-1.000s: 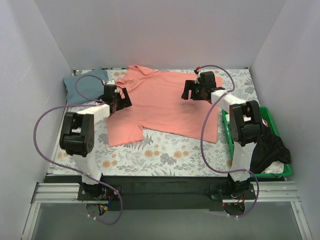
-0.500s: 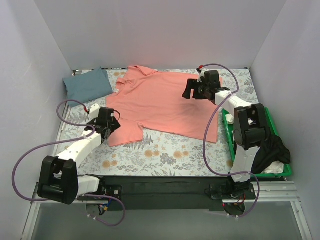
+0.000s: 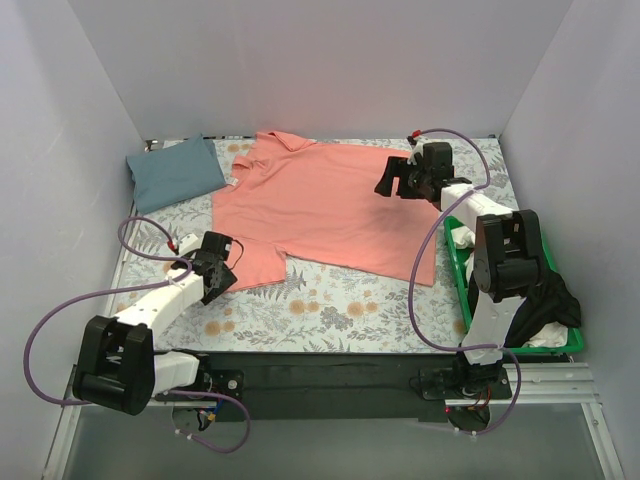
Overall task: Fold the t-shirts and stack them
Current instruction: Flatten the tshirt out
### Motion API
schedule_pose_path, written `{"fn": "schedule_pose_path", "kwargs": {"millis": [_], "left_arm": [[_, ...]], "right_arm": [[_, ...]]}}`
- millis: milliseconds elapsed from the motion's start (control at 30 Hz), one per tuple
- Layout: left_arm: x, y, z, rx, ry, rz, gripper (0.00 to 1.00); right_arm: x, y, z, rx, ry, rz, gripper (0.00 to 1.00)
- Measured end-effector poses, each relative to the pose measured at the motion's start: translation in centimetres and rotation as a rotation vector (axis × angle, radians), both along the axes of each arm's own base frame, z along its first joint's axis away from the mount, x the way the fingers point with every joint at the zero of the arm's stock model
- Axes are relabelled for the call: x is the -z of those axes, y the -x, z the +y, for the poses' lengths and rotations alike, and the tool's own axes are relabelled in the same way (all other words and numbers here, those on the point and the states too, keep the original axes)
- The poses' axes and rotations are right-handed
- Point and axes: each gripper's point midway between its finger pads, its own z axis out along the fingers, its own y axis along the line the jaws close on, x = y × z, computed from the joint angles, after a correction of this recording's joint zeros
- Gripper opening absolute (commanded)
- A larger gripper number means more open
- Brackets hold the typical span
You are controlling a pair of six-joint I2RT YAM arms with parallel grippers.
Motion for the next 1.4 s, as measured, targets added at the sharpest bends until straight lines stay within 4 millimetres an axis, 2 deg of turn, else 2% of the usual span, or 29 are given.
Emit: {"fn": "schedule_pose_path", "kwargs": {"millis": [300,433,500,600,633,867,1033,1167,1267,1400], "left_arm": [[0.9,0.7,-0.2,-0.002,0.009,0.048,0.40],[1.2,0.5,-0.3,0.002,-0.001,0.071,0.33],[1.2,0.3,-0.4,0.001,-0.001,0.074,0.21],[1.2,-0.2,-0.6,0.005,0.005,0.070,0.09],[1.2,-0.3,-0.7,0.009,0.008,0.069,0.00],[1.2,-1.4,-1.3,0.047,0.013,0.038,0.00],[0.9,-2.7,-2.5,0.104,0.062,-0.037,0.00],[-0.2,-3.8,-3.2,0.155,0.085,-0.110,0.00],[-1.5,-4.9,-4.0,0.194,0.112,-0.182,0.00],[-2.4,-5.9,-5.4,0.252,0.169,-0.253,0.00]], "right_arm": [[0.5,0.5,0.2,-0.012,-0.013,0.007,0.87],[0.5,0.9,-0.1,-0.009,-0.015,0.008,0.87],[0.2,1.0,-0.2,-0.007,-0.018,0.001,0.87],[-0.2,1.0,-0.3,-0.009,-0.026,-0.007,0.86],[-0.3,1.0,-0.3,-0.009,-0.027,-0.011,0.86],[-0.5,1.1,-0.2,-0.014,-0.031,-0.015,0.86],[-1.3,1.7,0.3,-0.021,-0.026,-0.029,0.85],[-2.3,2.4,1.4,-0.025,0.000,-0.052,0.85],[-1.6,4.1,1.8,-0.021,0.036,-0.029,0.84],[0.7,8.2,0.9,0.012,0.131,0.053,0.84]]}}
